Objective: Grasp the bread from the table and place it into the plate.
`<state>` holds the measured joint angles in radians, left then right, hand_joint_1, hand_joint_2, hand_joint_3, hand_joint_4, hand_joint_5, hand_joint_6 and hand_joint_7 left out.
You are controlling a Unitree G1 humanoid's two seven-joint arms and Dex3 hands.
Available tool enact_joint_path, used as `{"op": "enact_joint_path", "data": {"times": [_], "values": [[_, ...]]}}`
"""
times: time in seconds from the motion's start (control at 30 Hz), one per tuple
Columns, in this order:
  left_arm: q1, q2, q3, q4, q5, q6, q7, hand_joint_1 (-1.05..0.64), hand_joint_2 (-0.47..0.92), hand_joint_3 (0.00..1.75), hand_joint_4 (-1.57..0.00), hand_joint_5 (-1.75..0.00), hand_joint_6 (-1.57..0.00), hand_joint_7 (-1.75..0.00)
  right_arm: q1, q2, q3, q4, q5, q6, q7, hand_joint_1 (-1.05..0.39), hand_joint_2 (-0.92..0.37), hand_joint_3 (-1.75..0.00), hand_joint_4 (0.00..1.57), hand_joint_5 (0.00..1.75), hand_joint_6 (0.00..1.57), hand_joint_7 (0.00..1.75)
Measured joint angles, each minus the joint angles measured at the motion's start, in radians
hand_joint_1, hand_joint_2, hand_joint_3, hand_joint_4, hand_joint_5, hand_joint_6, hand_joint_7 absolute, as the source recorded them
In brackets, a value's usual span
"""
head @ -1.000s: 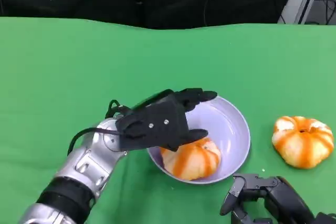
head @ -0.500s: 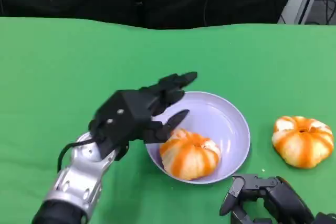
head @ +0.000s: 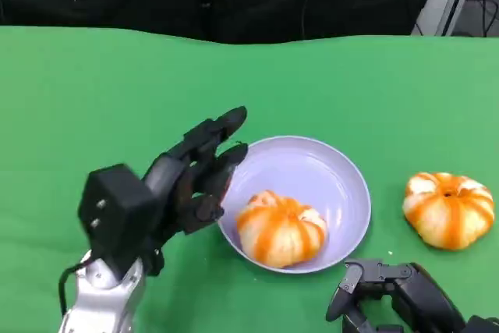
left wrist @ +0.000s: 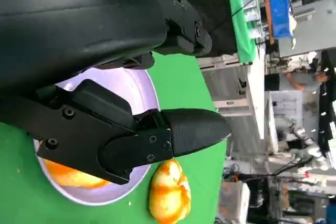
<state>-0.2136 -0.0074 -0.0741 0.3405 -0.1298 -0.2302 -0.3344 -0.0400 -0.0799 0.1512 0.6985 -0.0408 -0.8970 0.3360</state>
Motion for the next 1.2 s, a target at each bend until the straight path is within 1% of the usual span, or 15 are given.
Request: {"op": "enact_joint_path", "data": {"times": [0.07,0.2,0.3,0.4,0.5,0.6,0.7,0.93,1.0,1.1,1.2], "values": [[0.019,0.000,0.004,-0.015,-0.005,-0.007,-0.003,-0.79,0.92,0.69,-0.47,-0.06,-0.33,-0.02,-0.001,0.001,0.001,0.001,0.000,0.000,0.000,-0.16,-0.61,-0.96,0.81,1.49,0.85,1.16],[0.107,-0.022,0.021,-0.051,0.000,-0.116,0.029,-0.72,0.92,0.63,-0.54,-0.06,-0.37,-0.02,0.000,0.001,0.001,0.001,-0.002,0.001,-0.001,-0.16,-0.62,-0.95,0.80,1.49,0.84,1.16],[0.154,-0.040,0.031,-0.054,-0.004,-0.156,0.036,-0.72,0.92,0.62,-0.55,-0.06,-0.37,-0.02,0.001,0.001,0.002,-0.001,-0.002,0.001,-0.001,-0.16,-0.62,-0.94,0.80,1.49,0.84,1.16],[0.162,-0.046,0.036,-0.054,-0.008,-0.163,0.037,-0.72,0.92,0.62,-0.55,-0.05,-0.37,-0.02,0.001,0.001,0.002,-0.003,-0.002,0.001,-0.001,-0.16,-0.62,-0.94,0.80,1.49,0.84,1.16],[0.169,-0.053,0.038,-0.054,-0.018,-0.180,0.037,-0.73,0.92,0.61,-0.61,-0.07,-0.40,-0.02,0.000,0.001,0.003,-0.004,-0.002,0.001,0.000,-0.14,-0.62,-0.94,0.80,1.49,0.84,1.17],[0.252,-0.083,0.046,-0.056,-0.061,-0.265,0.028,-0.73,0.92,0.60,-0.63,-0.06,-0.41,-0.02,0.003,0.000,0.001,-0.006,0.003,0.001,0.005,-0.14,-0.62,-0.95,0.80,1.49,0.84,1.16],[0.320,-0.091,0.047,-0.046,-0.083,-0.299,0.004,-0.73,0.92,0.58,-0.64,-0.05,-0.43,-0.03,0.004,0.000,0.001,-0.013,0.004,0.004,0.009,-0.13,-0.63,-0.94,0.80,1.49,0.84,1.15],[0.366,-0.103,0.053,-0.045,-0.132,-0.332,-0.034,-0.69,0.92,0.55,-0.66,-0.03,-0.45,-0.02,0.006,0.000,0.001,-0.017,0.005,0.014,0.014,-0.14,-0.63,-0.93,0.80,1.49,0.85,1.15],[0.383,-0.109,0.049,-0.043,-0.132,-0.335,-0.034,-0.63,0.92,0.52,-0.66,-0.03,-0.46,-0.02,0.006,0.000,0.001,-0.017,0.005,0.014,0.014,-0.13,-0.63,-0.93,0.80,1.48,0.84,1.16],[0.391,-0.115,0.047,-0.032,-0.137,-0.336,-0.047,-0.49,0.92,0.44,-0.66,-0.02,-0.47,-0.01,0.006,0.000,0.000,-0.017,0.005,0.014,0.014,-0.13,-0.63,-0.93,0.79,1.48,0.84,1.16],[0.391,-0.116,0.048,-0.021,-0.146,-0.336,-0.058,-0.46,0.92,0.42,-0.66,-0.01,-0.47,-0.01,0.006,0.000,0.000,-0.016,0.006,0.014,0.014,-0.13,-0.63,-0.93,0.80,1.48,0.84,1.16]]}}
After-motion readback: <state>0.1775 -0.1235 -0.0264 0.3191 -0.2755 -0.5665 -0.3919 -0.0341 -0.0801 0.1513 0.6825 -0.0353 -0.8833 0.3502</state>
